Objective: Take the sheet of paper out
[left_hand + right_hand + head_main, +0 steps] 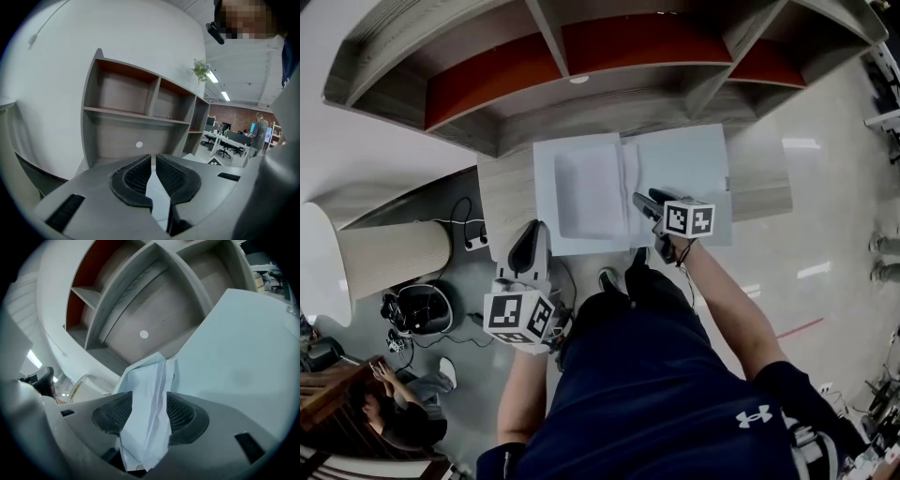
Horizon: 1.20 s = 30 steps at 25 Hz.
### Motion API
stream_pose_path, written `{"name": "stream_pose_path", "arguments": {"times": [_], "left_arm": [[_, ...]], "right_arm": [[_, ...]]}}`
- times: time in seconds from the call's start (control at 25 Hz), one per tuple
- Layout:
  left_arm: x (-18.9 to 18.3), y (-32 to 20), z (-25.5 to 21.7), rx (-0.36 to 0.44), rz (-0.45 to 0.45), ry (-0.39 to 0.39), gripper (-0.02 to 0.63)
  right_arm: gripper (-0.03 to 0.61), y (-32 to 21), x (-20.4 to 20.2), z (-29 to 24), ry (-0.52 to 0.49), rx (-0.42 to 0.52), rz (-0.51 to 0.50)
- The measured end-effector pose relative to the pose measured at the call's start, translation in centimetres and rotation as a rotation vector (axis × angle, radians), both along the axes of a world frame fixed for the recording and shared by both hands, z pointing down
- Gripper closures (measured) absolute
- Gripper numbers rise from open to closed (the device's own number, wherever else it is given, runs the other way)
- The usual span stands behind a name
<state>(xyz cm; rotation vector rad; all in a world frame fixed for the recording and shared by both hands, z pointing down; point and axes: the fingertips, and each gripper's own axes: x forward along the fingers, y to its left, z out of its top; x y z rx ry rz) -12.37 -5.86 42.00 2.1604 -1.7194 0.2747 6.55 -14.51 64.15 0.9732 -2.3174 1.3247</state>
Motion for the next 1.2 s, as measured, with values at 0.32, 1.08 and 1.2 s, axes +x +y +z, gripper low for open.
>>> {"name": "stream_pose_path", "arguments": {"times": [0.32, 1.08, 1.2], "left_arm": [[-0.4, -0.8, 1.5, -0.042, -0.06, 0.011, 0.571], [-4.9, -2.8, 3.4, -0.072, 0.01, 0.094, 0.571], [-5.9, -2.7, 3.7, -0.08, 0.011, 0.106, 0.571]], "right_arm": [[0.364, -2.4, -1.6, 3.3, 0.084, -0.04, 0.025], [0.331, -3.1, -3.1, 5.9, 0.233, -0.06, 0.095], [0.331, -2.7, -4.2, 6.0, 0.224, -0.084, 0.081]]}}
